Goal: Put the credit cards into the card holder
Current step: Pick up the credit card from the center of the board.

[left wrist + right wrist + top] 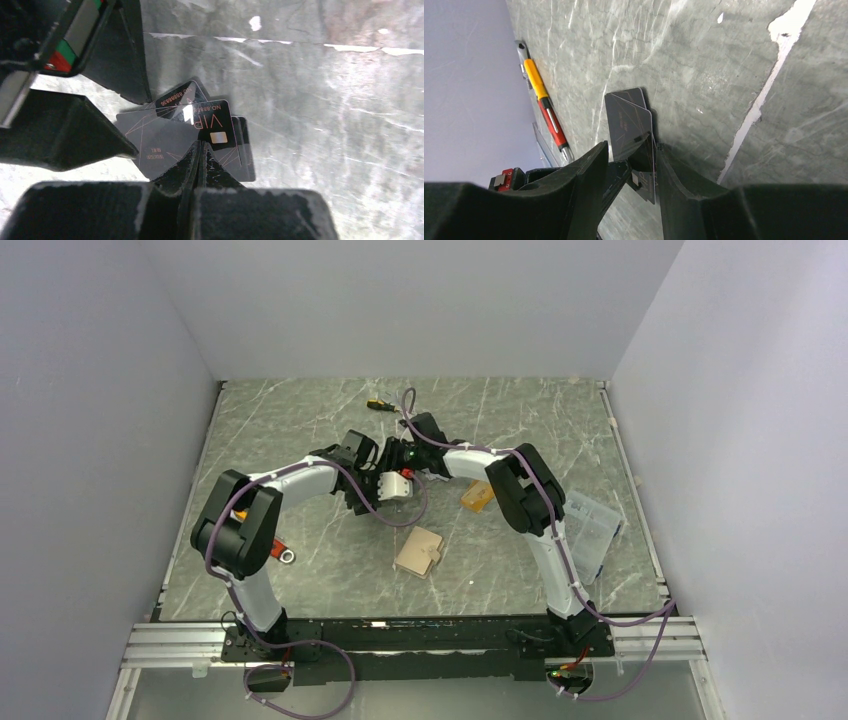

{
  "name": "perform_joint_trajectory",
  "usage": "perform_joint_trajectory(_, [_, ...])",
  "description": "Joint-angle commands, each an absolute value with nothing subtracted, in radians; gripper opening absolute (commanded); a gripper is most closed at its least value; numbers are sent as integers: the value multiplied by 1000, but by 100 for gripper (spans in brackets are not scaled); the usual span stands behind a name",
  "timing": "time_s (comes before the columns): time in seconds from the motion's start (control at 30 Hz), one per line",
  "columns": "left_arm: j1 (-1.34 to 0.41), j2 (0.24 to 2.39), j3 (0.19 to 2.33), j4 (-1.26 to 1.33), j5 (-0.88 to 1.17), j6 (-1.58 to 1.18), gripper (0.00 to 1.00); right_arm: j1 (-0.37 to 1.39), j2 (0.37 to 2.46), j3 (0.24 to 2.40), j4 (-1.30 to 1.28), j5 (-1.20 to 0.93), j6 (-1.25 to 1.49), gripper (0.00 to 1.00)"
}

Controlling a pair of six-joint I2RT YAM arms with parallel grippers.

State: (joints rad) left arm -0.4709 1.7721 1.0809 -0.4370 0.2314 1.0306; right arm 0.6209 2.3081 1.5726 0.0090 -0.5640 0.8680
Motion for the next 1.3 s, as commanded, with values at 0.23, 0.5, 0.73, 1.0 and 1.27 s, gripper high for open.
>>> perform_joint_trajectory(0.23, [-420, 1688, 1191, -614, 338, 973, 5, 616, 2286, 1522, -69, -512, 823, 43])
perform_joint_trajectory(0.5, [-422, 1723, 1115, -551, 276, 1009, 5, 611, 2272, 1513, -68, -507, 815, 41])
perform_joint_trajectory(0.73, [-437, 1730, 1083, -520, 284, 1009, 4, 610, 2266, 1514, -62, -514, 821, 40])
perform_joint_trajectory(1.0, [-463, 1743, 1040, -480, 234, 1024, 3, 605, 2244, 1494, -49, -520, 826, 40])
perform_joint_trajectory(1.27, [-473, 1732, 976, -459, 193, 1053, 3, 589, 2231, 1496, -42, -533, 825, 40])
